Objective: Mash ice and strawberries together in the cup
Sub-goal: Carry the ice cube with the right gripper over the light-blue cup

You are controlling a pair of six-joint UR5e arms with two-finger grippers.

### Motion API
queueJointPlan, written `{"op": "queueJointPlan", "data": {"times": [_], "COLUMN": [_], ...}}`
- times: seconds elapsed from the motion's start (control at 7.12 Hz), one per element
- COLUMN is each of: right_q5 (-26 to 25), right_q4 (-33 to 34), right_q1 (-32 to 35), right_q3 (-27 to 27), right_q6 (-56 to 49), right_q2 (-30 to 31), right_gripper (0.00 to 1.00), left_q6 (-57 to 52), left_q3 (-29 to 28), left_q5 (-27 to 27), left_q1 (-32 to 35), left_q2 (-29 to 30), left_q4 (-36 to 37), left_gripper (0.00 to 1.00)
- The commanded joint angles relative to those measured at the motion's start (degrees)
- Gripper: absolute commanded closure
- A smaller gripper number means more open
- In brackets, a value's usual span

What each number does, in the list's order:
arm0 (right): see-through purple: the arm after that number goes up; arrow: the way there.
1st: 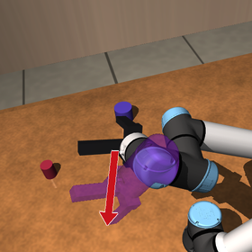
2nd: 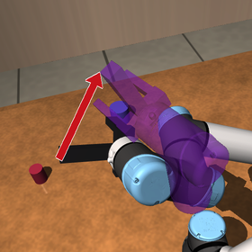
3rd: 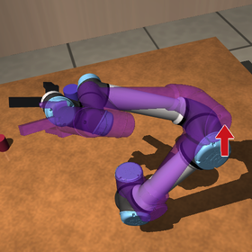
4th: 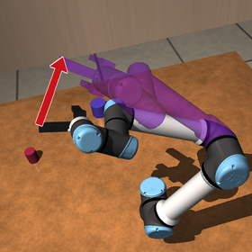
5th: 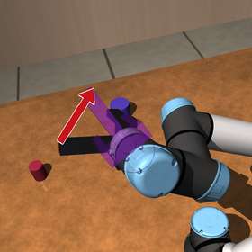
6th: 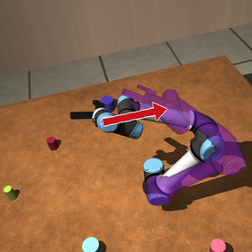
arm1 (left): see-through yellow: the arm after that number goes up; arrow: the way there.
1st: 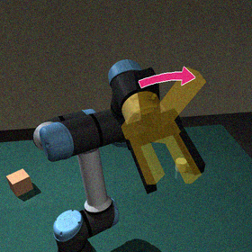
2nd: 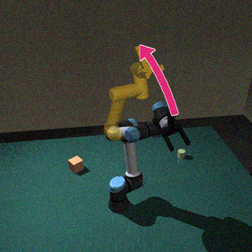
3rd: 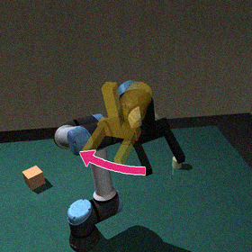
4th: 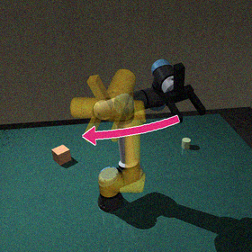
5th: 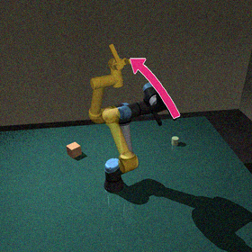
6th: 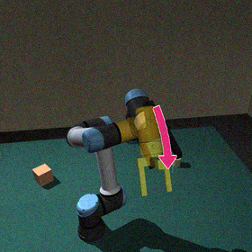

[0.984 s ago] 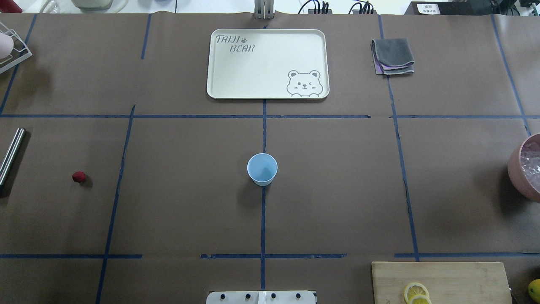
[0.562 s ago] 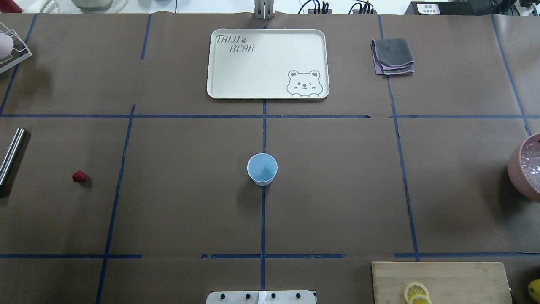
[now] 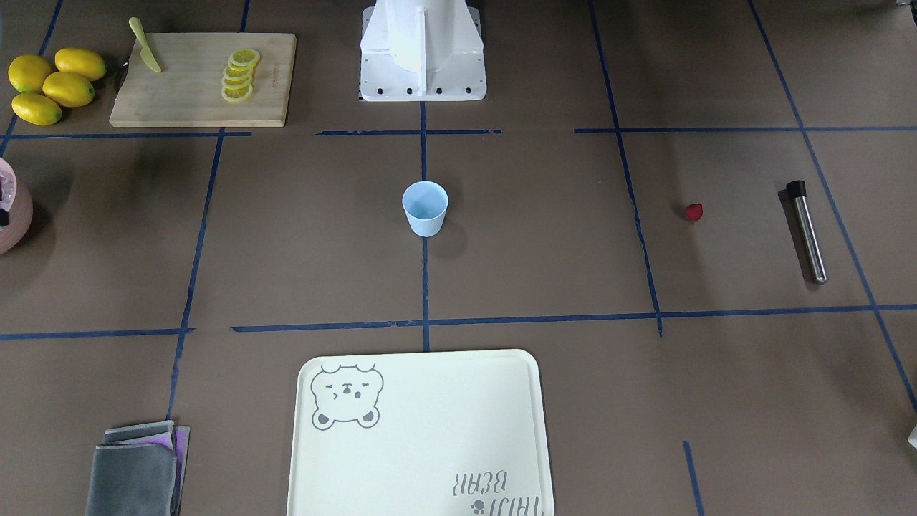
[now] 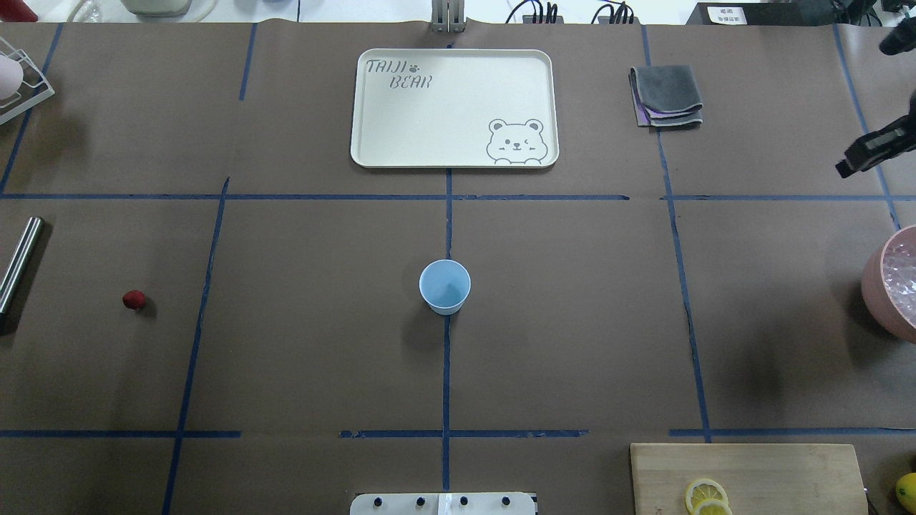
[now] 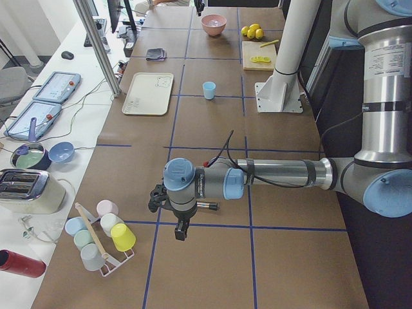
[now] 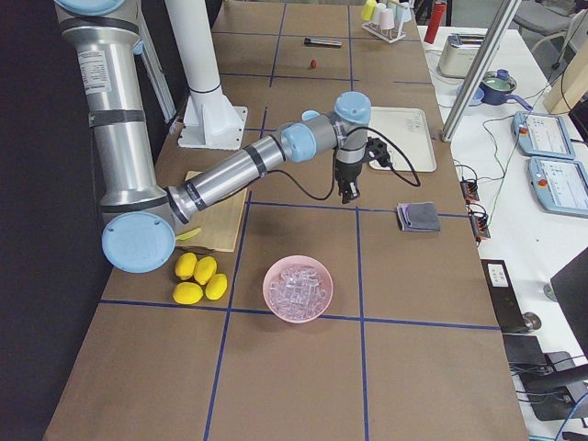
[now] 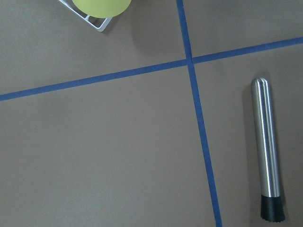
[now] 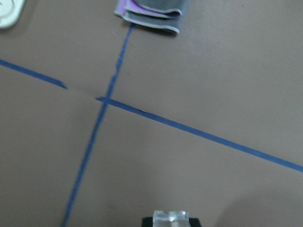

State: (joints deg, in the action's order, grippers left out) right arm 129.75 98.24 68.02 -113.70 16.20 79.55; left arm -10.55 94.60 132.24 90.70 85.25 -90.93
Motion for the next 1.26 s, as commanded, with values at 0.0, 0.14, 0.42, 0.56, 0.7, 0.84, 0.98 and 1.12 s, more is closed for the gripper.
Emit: {"op": "queueJointPlan", "data": {"times": [0.0,0.14,0.42,0.56,0.7,0.84,0.98,1.12], "right_q5": [-5.4,-10.6,-16.7,-21.2,-26.4,-28.7,-29.1,-29.3], "right_q4": [1.1,1.3,1.7,1.7,1.6,1.6,1.5,1.4], "right_q1": [-13.4,-20.8,-29.6,-34.4,-39.1,-41.3,-42.9,-43.2], "right_q3": [-1.3,-0.4,6.2,9.2,12.8,17.3,18.0,18.0], "right_q6": [26.0,35.5,45.8,49.9,53.6,55.2,56.0,55.9], "right_q2": [-12.8,-17.6,-28.8,-32.6,-35.8,-39.3,-39.1,-38.4], "right_gripper": [1.00,1.00,1.00,1.00,1.00,1.00,1.00,0.99], "left_q6": [0.0,0.0,0.0,0.0,0.0,0.0,0.0,0.0], "left_q3": [0.1,0.1,0.1,0.1,0.1,0.1,0.0,0.0], "left_q5": [0.0,0.0,0.1,0.0,0.0,0.0,0.0,0.0], "left_q1": [-0.1,-0.1,-0.2,-0.3,-0.2,-0.2,-0.3,-0.3], "left_q2": [0.1,0.1,0.2,0.2,0.2,0.2,0.2,0.1], "left_q4": [-0.1,-0.1,-0.1,-0.1,-0.1,-0.1,-0.1,-0.1], "left_gripper": [0.00,0.00,0.00,0.00,0.00,0.00,0.00,0.00]}}
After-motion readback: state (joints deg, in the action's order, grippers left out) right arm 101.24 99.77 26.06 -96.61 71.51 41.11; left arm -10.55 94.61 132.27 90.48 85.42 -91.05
